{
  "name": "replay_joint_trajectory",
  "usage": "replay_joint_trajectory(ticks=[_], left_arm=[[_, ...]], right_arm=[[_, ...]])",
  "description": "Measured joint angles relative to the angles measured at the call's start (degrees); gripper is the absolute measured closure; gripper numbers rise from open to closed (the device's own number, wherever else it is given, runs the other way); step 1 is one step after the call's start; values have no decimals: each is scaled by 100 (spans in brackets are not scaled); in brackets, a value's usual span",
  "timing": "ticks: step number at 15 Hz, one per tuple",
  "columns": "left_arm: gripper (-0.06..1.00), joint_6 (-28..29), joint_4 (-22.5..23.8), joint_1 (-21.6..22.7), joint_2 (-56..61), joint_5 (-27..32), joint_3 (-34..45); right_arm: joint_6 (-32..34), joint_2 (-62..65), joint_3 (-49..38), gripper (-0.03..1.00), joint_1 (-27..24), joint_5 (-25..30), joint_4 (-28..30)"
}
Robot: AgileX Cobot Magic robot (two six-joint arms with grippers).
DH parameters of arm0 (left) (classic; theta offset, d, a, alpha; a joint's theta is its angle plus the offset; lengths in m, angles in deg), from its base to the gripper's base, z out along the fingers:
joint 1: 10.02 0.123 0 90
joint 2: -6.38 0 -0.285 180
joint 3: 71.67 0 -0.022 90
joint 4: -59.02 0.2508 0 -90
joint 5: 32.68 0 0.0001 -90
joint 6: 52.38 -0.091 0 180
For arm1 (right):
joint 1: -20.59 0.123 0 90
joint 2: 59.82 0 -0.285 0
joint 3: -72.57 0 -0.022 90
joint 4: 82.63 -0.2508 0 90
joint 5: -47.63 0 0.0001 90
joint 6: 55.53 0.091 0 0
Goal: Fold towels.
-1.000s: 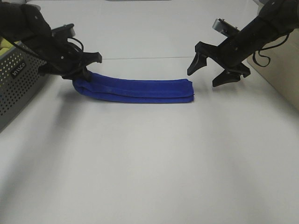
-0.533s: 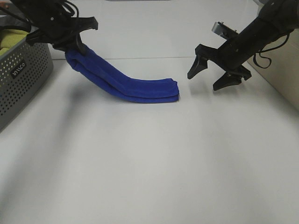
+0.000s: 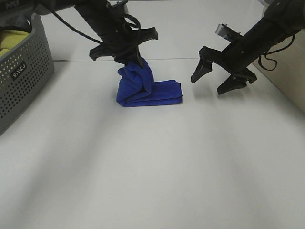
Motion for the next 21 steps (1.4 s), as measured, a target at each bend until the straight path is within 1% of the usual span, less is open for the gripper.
replay_joint_trajectory(ticks=[1, 2, 3, 5, 6, 7, 8, 9, 11, 12, 13, 14, 16, 18, 19, 21], left_arm=[[84, 6, -74, -80, -138, -29, -166], [79, 23, -149, -149, -252, -103, -258], [67, 86, -246, -189, -332, -183, -281], [36, 201, -533, -189, -407, -384, -281], [25, 206, -756, -189, -413, -556, -281], [20, 206, -1134, -189, -413, -751, -286], [18, 183, -1490, -189, -413, -951, -298], [17, 86, -1713, -189, -413, -1117, -304], [17, -252, -1811, -143, -390, -1306, -304], [17, -498, -1811, -69, -321, -1312, -304], [17, -785, -1805, 34, -206, -1341, -304], [17, -1054, -1805, 166, -63, -1352, -304], [17, -1398, -1805, 487, 264, -1352, -304], [17, -1507, -1805, 791, 533, -1352, -304], [17, -1530, -1799, 900, 613, -1346, -309], [17, -1536, -1782, 991, 647, -1243, -315]], right_arm=[[0, 0, 0, 14, 0, 40, 6], [0, 0, 0, 14, 0, 46, 6], [0, 0, 0, 14, 0, 52, 6], [0, 0, 0, 14, 0, 155, 6], [0, 0, 0, 14, 0, 189, 6], [0, 6, 0, 14, 0, 189, 6], [0, 29, 0, 14, 0, 223, 17], [0, 120, 0, 14, 0, 246, 63], [0, 390, 0, 14, 0, 309, 69], [-11, 561, 0, 14, 0, 338, -103], [-80, 653, 0, 14, 17, 338, -395], [-315, 688, 0, 14, 69, 344, -848], [-917, 688, 0, 14, 269, 344, -1822], [-1415, 584, 0, 14, 533, 292, -2687], [-1581, 453, 0, 14, 653, 178, -2962], [-1845, 126, 0, 14, 825, 115, -3335]])
